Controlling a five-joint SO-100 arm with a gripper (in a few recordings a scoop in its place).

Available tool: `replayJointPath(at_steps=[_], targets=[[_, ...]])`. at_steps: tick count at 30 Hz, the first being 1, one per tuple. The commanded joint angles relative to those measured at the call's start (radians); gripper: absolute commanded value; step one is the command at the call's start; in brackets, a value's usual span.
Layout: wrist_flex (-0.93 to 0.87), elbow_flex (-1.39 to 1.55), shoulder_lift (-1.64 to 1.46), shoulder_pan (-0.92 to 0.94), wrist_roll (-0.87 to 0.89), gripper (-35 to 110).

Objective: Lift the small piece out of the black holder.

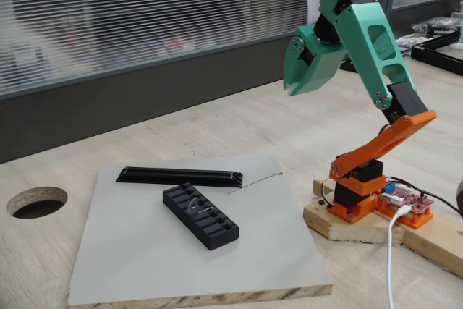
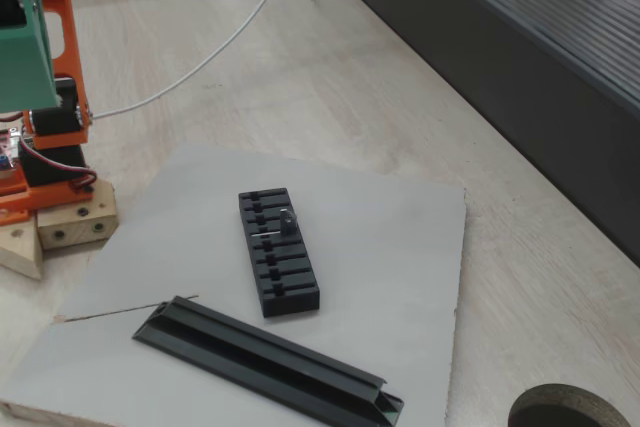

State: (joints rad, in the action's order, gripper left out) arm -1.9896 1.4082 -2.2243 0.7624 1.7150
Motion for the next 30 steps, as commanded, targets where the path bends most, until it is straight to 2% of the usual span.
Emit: replayJointPath(at_steps=[1,18,22,30], targets=[[-0.031,-0.012,-0.009,0.009,0.006,7],[-0.028,-0.012,-0.006,-0.003,0.017,7],[-0.028,-0.012,0.012,-0.138,0.052,7],[-0.026,-0.023,0.176,-0.474,0.405,7]])
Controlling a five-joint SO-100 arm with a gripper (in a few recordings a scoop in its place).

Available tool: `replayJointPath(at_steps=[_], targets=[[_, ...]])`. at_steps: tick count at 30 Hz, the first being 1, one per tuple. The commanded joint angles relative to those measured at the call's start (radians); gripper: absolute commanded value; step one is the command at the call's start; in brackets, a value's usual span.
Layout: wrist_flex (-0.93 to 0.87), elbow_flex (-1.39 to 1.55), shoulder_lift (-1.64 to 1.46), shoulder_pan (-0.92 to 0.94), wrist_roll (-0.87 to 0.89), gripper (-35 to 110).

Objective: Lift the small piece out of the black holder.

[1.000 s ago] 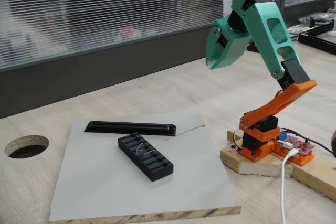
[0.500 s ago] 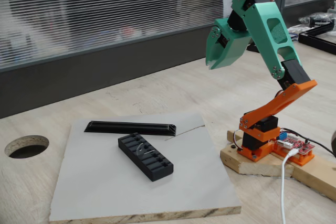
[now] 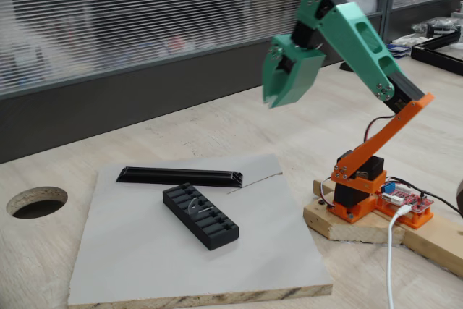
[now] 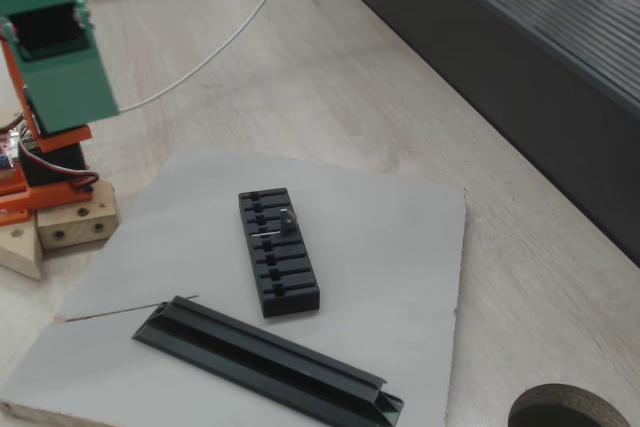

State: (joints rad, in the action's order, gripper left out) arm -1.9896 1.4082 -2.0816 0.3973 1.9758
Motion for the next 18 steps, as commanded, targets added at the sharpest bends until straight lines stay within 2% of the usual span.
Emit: replayJointPath(at_steps=[1,8,18], targets=[[-0.026,-0.025,0.048,-0.153,0.189,7],[-0.006,-0.026,0.120,-0.373,0.407,7],[0.249,-0.026,0.224,-0.465,0.503,7]])
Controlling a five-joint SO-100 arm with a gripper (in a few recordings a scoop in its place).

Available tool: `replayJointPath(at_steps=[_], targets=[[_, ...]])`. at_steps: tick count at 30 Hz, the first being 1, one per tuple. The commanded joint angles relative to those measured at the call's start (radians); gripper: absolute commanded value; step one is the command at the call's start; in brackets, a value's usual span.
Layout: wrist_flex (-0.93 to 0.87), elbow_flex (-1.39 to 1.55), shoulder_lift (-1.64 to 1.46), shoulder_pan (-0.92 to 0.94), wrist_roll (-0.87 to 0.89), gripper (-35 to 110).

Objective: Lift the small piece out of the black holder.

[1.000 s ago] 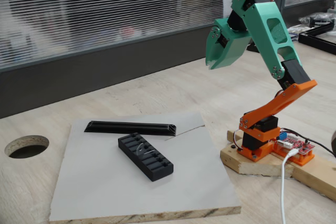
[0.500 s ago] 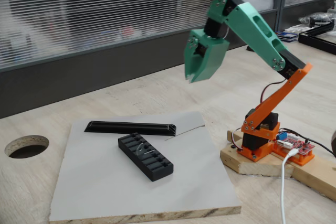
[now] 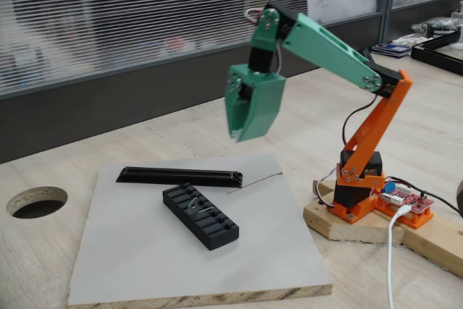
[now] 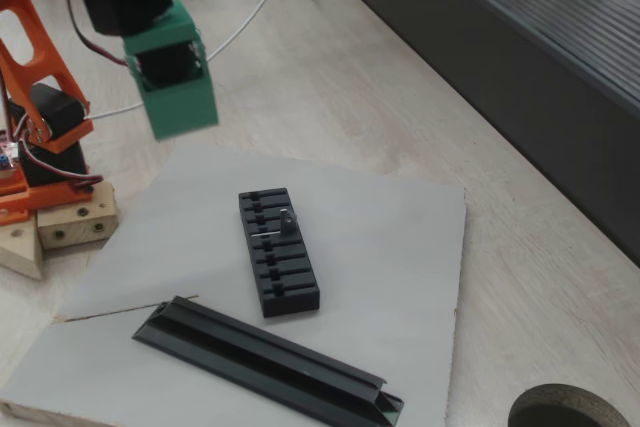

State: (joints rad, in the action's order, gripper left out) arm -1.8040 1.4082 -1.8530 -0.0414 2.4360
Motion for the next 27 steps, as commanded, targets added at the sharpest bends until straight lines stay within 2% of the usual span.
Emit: replayJointPath(at_steps=[1,5,9,14,27], targets=[[0.078,-0.026,-0.005,-0.026,0.052,7],[0.112,-0.026,-0.005,-0.038,0.075,7],[0.121,-0.015,0.005,-0.153,0.106,7],[0.123,-0.026,0.164,-0.273,0.195,7],[0.359,0.003,0.307,-0.264,0.225,8]])
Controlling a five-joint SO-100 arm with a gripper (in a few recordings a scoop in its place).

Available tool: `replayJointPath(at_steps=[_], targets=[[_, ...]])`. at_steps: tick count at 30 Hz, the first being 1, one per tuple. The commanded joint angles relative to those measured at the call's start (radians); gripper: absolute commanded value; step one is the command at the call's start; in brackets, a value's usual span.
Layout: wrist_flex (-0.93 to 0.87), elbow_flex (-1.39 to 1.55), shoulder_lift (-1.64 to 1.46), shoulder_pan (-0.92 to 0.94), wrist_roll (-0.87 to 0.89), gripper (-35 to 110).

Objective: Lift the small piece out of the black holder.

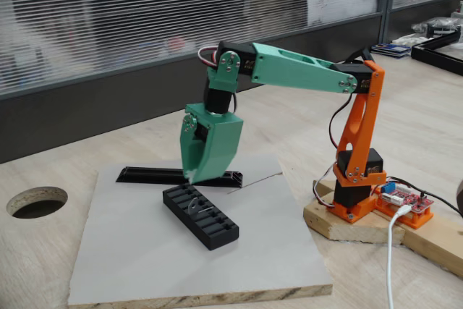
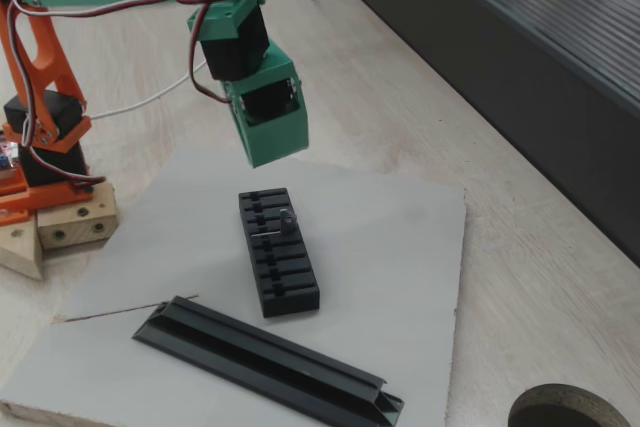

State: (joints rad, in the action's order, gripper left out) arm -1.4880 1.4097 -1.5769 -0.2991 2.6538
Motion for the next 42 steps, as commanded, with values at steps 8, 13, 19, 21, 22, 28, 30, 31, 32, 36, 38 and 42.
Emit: replayJointPath(at_steps=[8,13,19,21,22,28,30,31,32,36,38,42], targets=[[0.107,0.008,0.067,-0.005,0.008,25],[0.104,0.008,0.067,-0.003,0.006,35],[0.106,0.005,0.147,-0.006,0.006,35],[0.107,-0.008,0.196,-0.006,0.006,35],[0.107,-0.009,0.209,-0.006,0.006,35],[0.107,-0.009,0.218,-0.006,0.006,35],[0.107,-0.009,0.227,-0.006,0.006,35],[0.109,-0.009,0.229,-0.006,0.006,35],[0.109,-0.011,0.230,-0.005,0.006,35],[0.114,-0.011,0.232,-0.005,0.006,35],[0.133,-0.011,0.232,-0.005,0.006,35],[0.222,-0.011,0.232,-0.005,0.006,35]])
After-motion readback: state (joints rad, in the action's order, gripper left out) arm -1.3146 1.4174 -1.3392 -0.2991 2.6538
